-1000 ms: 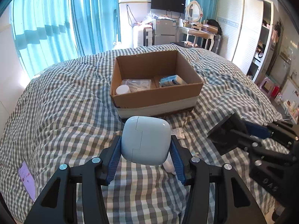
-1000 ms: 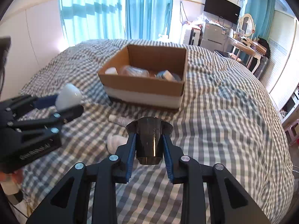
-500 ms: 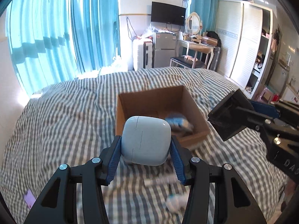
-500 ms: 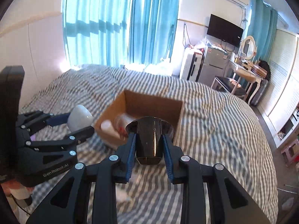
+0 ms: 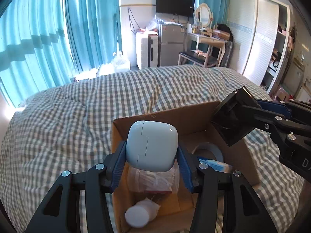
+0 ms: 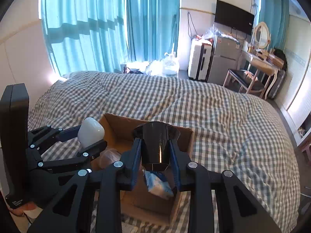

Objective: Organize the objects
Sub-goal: 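Carry the black cup and white case over the box and release them inside, then withdraw both tools from the box toward the tube and figurine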

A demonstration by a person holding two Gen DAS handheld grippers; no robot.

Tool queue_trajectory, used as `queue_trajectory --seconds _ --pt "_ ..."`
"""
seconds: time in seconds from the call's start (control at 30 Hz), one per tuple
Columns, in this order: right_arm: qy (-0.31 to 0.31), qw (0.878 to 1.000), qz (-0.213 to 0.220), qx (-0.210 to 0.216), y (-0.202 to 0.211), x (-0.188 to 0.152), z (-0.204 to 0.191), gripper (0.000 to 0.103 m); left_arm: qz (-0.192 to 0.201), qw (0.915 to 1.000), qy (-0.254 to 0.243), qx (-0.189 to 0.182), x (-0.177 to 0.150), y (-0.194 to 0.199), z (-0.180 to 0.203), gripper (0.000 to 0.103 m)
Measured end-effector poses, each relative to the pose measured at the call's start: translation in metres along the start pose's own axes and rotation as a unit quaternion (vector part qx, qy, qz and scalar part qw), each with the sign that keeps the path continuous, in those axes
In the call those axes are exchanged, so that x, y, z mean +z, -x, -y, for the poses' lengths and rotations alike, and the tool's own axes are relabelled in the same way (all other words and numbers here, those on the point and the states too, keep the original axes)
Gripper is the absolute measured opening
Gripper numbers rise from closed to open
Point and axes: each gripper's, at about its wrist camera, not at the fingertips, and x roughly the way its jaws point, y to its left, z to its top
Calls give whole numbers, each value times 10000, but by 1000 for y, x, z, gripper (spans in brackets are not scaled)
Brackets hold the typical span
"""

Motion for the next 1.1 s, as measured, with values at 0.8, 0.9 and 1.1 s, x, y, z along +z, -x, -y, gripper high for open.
queue_trajectory --seconds 0.8,0.9,1.1 --pt "-360 9988 -56 330 -27 -18 29 44 -80 9998 -170 -59 -15 -14 0 92" --pt "-391 9986 192 303 13 -18 31 55 15 9999 -111 16 -14 11 -1 93" --pt "-198 9979 606 62 91 -17 19 66 513 9986 126 96 -9 86 -5 99"
